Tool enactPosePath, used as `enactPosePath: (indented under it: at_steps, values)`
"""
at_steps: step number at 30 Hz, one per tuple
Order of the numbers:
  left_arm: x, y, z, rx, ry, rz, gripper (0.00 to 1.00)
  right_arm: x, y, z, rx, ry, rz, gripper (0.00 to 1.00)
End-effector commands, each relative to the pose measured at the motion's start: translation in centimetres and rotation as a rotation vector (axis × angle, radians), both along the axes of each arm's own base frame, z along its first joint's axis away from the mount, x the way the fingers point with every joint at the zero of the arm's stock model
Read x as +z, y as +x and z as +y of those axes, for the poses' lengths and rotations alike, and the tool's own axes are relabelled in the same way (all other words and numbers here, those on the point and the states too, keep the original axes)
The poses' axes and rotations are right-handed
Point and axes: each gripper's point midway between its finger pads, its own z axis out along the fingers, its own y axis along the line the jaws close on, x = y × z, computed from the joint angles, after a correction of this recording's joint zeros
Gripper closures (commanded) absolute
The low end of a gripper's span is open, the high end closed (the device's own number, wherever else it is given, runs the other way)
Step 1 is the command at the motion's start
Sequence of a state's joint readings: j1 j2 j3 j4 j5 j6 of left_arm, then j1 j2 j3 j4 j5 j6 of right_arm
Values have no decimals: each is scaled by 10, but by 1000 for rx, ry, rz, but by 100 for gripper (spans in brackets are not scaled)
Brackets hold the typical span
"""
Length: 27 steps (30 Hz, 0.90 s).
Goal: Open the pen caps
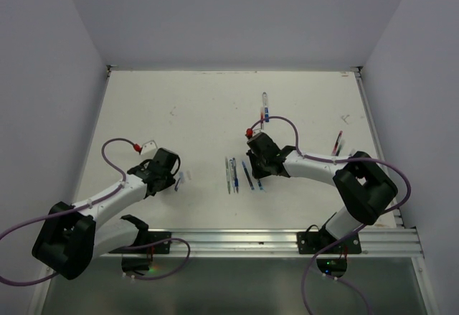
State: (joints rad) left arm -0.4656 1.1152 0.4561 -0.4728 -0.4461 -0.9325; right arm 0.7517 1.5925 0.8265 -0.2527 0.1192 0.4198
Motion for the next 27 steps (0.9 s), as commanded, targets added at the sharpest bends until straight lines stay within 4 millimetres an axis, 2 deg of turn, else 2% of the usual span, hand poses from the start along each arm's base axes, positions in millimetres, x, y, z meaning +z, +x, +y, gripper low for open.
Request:
enactPosePath:
  at_steps: [1, 4, 8, 14, 22, 27]
  values:
    - [0, 3, 6, 47, 10, -25, 62, 5, 14, 5, -14, 13, -46, 89]
    - [6, 1, 10, 65, 17, -39, 61, 5, 14, 6, -13, 14, -45, 87]
    - [16, 3, 13, 83, 15, -70, 52, 3, 14, 5, -13, 12, -41, 87]
    - [38, 8, 10, 89, -20, -131, 52, 3, 14, 5, -13, 11, -40, 86]
    - [74, 20, 4, 69, -62, -214, 53, -1, 13, 6, -11, 10, -29, 77]
    - [79, 21, 3, 59, -68, -231, 54, 0, 13, 7, -11, 12, -31, 74]
